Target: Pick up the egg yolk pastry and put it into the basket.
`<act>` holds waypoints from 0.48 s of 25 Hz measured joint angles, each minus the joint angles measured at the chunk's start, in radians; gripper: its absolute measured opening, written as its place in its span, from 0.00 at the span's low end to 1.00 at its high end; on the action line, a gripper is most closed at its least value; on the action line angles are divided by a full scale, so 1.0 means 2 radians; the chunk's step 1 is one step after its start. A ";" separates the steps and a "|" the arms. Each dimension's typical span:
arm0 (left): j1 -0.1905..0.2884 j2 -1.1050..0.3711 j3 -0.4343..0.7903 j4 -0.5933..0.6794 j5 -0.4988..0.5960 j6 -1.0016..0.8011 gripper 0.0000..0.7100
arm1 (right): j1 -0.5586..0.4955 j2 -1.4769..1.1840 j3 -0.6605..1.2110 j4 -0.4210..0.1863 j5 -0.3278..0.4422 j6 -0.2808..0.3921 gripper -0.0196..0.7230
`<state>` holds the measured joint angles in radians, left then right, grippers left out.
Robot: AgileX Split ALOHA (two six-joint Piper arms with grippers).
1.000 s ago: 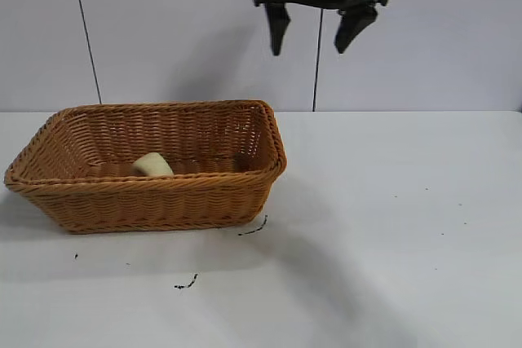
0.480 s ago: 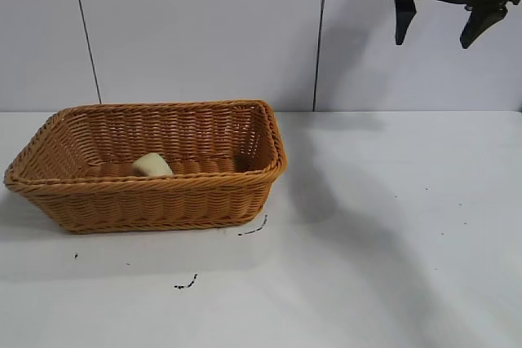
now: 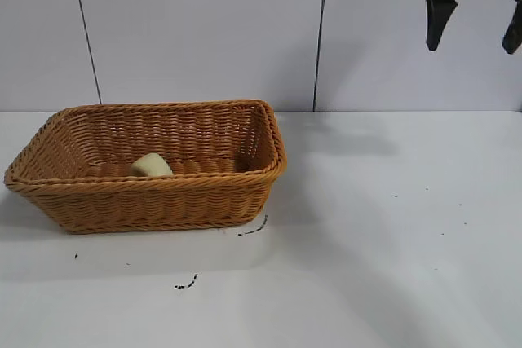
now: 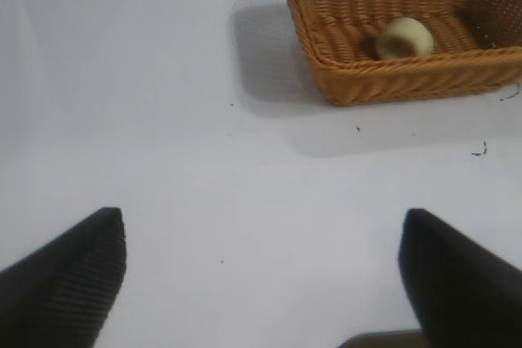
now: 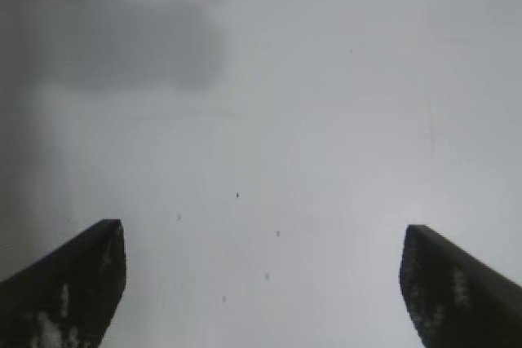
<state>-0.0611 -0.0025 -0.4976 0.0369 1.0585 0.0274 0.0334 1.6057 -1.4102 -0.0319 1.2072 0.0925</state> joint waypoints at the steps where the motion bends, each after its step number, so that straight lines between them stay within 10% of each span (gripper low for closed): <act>1: 0.000 0.000 0.000 0.000 0.000 0.000 0.98 | 0.000 -0.032 0.027 0.000 0.001 0.000 0.91; 12: 0.000 0.000 0.000 0.000 0.000 0.000 0.98 | 0.000 -0.414 0.332 0.004 -0.076 -0.004 0.91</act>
<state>-0.0611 -0.0025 -0.4976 0.0369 1.0585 0.0274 0.0334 0.7769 -0.7457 -0.0246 1.0554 0.0847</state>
